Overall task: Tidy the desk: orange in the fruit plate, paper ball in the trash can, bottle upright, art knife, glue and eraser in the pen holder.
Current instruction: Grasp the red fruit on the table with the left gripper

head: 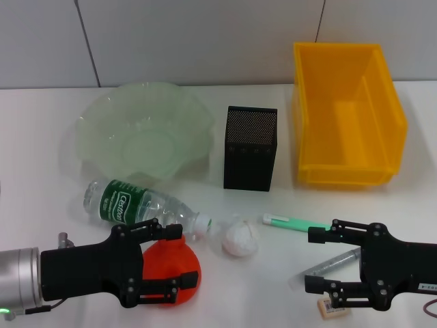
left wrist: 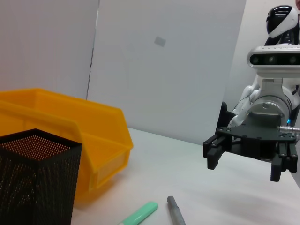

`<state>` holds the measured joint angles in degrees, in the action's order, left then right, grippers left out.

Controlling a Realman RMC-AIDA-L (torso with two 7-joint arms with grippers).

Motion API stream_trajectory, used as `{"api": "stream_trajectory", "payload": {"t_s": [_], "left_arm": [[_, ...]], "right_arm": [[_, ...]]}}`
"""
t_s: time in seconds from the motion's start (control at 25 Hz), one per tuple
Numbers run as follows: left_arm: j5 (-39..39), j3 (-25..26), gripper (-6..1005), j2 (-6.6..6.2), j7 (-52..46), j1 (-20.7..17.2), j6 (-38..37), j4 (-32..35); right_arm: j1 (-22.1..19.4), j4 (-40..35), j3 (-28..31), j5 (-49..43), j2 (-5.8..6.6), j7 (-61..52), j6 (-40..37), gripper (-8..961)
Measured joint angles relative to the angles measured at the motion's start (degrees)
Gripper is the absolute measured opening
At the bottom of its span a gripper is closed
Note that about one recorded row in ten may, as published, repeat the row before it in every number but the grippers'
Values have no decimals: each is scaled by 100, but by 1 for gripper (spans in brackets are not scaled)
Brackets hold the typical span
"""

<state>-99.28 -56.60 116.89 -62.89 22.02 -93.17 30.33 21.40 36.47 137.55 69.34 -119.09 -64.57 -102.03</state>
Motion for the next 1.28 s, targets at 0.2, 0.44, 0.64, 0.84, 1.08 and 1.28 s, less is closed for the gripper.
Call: {"api": "stream_trajectory", "payload": {"t_s": [0.2,0.44,0.64,0.84,1.08,1.28], "left_arm": [[8,0,839,6,15,-5,-10,0],[13,38,832,19,43,-31,-21,0],[-4,264,827,-5,80,-205,-37,0],[-10,388,822,-11,148,-378,-11,3],[-26,368,815,114,262,-335,669,-129],[-33,316,810,126,233,-205,964,-319]], "right_arm": [[-13,1,0,0,0,1,-1,774],[-23,1,0,-6,0,4,-1,770],[-63,1,30,-9,0,5,-2,767],[-92,-1,45,-9,0,6,-1,764],[-102,-34,41,-9,0,6,0,760],[-104,-36,36,-9,0,6,-1,757]]}}
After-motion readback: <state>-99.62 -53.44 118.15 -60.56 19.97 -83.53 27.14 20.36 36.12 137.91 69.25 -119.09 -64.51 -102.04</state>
